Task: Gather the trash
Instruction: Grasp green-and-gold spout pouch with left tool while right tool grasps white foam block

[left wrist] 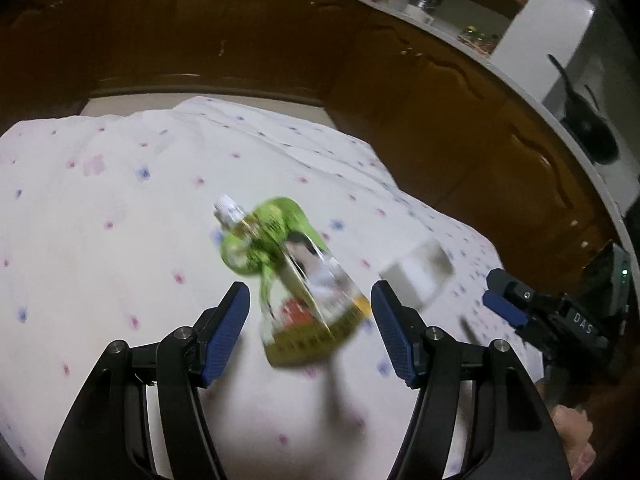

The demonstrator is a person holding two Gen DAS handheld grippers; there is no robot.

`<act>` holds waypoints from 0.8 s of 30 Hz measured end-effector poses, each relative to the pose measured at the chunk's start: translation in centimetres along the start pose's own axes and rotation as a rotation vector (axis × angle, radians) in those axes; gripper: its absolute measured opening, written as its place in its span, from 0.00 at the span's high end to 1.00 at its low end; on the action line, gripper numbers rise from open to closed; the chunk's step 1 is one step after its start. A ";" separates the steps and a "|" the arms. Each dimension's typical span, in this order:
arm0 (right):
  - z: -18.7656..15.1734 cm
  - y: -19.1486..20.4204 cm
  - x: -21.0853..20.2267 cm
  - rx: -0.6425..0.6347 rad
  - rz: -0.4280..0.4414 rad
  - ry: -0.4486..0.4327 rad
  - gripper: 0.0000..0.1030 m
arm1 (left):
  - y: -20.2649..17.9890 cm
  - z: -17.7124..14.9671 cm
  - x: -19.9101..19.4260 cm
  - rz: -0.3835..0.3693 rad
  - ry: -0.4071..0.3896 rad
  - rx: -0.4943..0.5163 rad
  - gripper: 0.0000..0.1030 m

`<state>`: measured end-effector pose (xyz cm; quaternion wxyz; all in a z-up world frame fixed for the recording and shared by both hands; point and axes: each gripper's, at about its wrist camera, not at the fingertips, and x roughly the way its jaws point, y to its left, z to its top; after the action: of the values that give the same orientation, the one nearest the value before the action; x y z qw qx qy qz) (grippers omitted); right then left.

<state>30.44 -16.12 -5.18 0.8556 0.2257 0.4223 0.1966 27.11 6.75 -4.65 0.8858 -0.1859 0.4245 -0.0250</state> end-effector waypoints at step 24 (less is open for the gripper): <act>-1.3 -1.4 -1.2 -0.080 0.007 0.022 0.83 | -2.9 -1.6 0.6 -0.030 0.017 0.161 0.96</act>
<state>28.89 -17.61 -5.85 0.8586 0.1907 0.4226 0.2187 26.59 3.39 -4.99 0.8938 -0.1202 0.4258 -0.0739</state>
